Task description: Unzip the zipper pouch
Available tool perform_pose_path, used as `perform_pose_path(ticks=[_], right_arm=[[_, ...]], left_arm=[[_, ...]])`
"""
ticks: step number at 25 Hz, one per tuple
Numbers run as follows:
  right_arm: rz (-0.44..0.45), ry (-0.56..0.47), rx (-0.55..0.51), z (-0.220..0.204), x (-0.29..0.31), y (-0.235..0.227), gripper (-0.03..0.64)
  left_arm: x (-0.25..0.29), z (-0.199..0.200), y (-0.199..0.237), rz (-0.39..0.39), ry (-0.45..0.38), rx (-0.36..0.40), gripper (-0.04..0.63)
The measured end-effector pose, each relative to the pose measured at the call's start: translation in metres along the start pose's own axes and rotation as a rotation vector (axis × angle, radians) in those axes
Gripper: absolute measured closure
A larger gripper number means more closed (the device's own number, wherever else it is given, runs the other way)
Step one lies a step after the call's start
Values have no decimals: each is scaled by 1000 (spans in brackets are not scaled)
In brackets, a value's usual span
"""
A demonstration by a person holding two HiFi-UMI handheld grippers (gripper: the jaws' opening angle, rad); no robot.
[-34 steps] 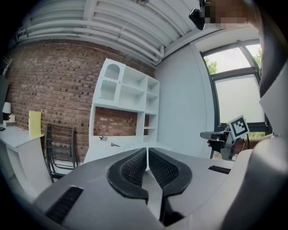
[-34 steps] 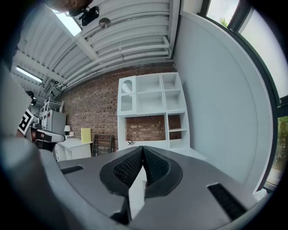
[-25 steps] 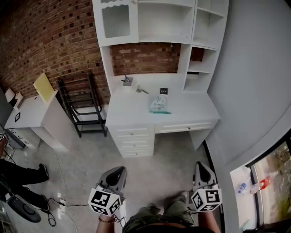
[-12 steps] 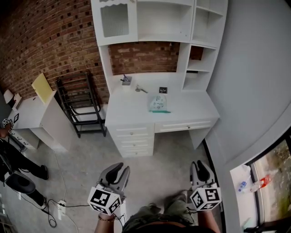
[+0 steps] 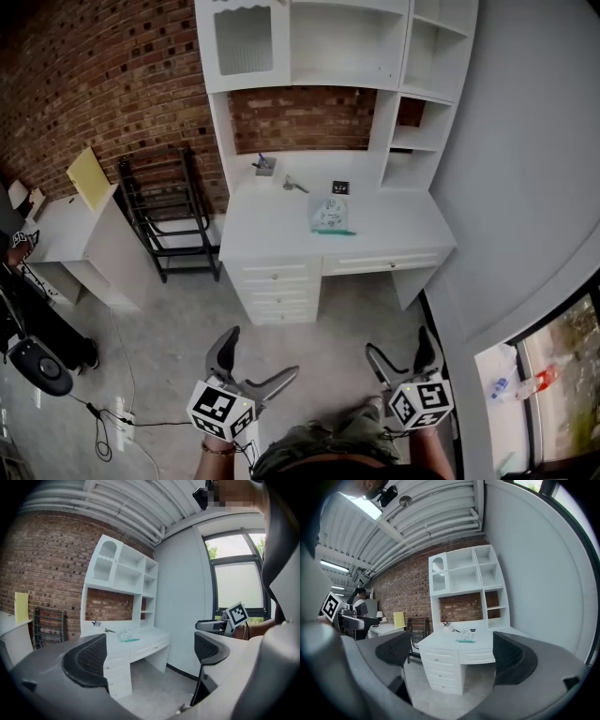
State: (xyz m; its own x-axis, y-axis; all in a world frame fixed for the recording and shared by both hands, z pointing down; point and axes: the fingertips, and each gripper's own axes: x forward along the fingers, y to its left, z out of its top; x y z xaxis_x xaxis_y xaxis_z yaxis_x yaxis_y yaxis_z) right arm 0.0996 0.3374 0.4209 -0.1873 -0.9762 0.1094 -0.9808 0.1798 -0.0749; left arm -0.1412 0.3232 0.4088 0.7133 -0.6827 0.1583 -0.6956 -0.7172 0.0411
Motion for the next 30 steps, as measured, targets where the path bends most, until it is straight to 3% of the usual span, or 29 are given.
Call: perform_pose_path(ticks=[3,8,13,19,24,27,30], right_arm=[[0,0,-29,-1,8,2,47],[-7,22,-38,-2,23,2,43],[18,63,-181,-6,35,1,49],[29,40,-162,-3,64,-11,54],[34,40,-150,-5,105,-23,54],[44,58,-142,-8,136,-33,55],[54,66,-126,-4,172,-46,60]], left_arm=[[-1,-1,6,31,2,0,26],[4,-8,10,-6,42,3,25],[15,-17,4,-52,85,55,28],[30,-21,18,-58,94,70,28],[51,-26,52,-7,98,27,28],[75,-26,78,27,139,94,29],[105,-18,100,7,143,149,29]])
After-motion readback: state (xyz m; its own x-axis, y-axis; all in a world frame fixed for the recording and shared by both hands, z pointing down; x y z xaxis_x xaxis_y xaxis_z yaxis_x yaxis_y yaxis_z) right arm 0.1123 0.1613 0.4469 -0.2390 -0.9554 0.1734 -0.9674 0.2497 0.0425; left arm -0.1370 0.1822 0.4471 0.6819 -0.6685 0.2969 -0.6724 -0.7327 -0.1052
